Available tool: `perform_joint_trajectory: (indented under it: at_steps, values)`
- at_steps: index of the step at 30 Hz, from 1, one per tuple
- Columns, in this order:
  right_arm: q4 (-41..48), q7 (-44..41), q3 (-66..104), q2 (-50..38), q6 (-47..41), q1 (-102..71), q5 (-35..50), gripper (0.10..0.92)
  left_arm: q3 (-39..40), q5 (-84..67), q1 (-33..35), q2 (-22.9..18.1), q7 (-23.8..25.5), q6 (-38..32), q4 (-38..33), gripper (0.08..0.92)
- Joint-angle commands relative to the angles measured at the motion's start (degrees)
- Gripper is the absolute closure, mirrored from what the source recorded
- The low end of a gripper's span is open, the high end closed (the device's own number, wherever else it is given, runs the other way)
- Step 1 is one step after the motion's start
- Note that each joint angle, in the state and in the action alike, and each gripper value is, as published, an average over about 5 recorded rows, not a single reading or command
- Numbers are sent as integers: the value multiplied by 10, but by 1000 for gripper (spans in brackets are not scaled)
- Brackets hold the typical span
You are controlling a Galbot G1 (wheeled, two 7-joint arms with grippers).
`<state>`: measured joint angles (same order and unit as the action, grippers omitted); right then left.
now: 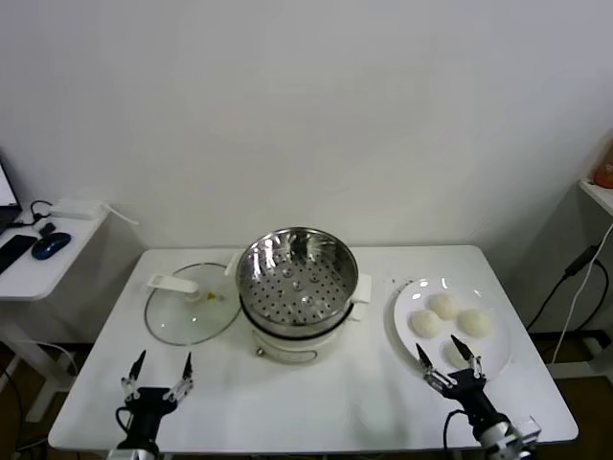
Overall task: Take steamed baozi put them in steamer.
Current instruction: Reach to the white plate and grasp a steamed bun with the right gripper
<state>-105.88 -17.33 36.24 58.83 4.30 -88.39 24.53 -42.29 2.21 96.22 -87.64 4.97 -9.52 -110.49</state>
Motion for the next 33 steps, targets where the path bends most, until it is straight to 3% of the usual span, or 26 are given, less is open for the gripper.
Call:
perform_joint_trajectory:
  at_steps: [1,9,16,26,33]
  values:
    - [24,-138,15,-182,-59,87,-7,203,1,-1,0,1,-1,-1,0,177]
    - [167,-338,-134,-369,-68,312,-19,203,2,-9,3,4,-5,-4,-3,177]
    - [287,-489,-365,-436,-33,578,-66,203,7,-10,0,5,-6,-3,-4,177]
    - [449,-572,-837,-355,31,1057,-98,203,9,-13,-9,10,-6,2,1,177]
    - [526,-587,-977,-253,32,1167,-108,203,13,-13,-4,12,-6,1,-2,177]
